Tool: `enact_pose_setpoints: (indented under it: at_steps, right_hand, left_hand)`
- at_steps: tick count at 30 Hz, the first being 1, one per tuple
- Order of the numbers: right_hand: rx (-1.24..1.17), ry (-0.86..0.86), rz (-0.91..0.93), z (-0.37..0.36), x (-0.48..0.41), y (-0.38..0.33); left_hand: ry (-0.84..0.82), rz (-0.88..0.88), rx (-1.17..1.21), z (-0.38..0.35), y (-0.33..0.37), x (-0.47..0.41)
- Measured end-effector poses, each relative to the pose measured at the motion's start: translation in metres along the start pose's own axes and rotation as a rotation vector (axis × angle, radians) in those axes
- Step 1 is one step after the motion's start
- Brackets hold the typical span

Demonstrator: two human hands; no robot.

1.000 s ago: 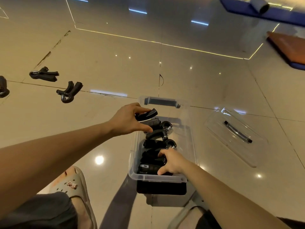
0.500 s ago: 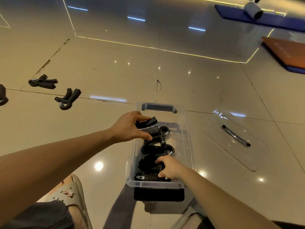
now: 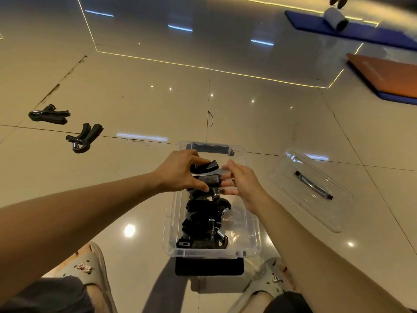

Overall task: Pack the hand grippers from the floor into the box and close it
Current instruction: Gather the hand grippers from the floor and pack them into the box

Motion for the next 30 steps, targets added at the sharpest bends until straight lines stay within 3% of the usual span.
enact_pose_setpoints:
  at_steps: [11, 19, 23, 30]
  right_hand:
    - [-0.113, -0.026, -0.059, -0.006, -0.013, 0.01]
    - [-0.28, 0.135, -0.011, 0.007, -0.019, 0.002]
    - [-0.44, 0.146, -0.005, 0.001, -0.016, -0.003]
    - [-0.432, 0.113, 0.017, -0.013, -0.007, 0.001]
  left_hand:
    - [-0.077, -0.078, -0.027, -0.013, 0.003, -0.002]
    - [0.241, 0.115, -0.058, 0.006, -0.01, -0.002]
    - [0.223, 0.322, 0.145, 0.005, -0.005, 0.004]
    - [0.064, 0.42, 0.5, -0.003, 0.005, 0.004]
Point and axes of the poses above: each hand's wrist, its own x-axis away from the middle knuckle, its own z-axis out of the back of the hand, y = z × x, the point moved 2 cm from there along -x, towards the middle knuckle, and after that the axes turned 9 degrees about z, right-handed, at the moved point
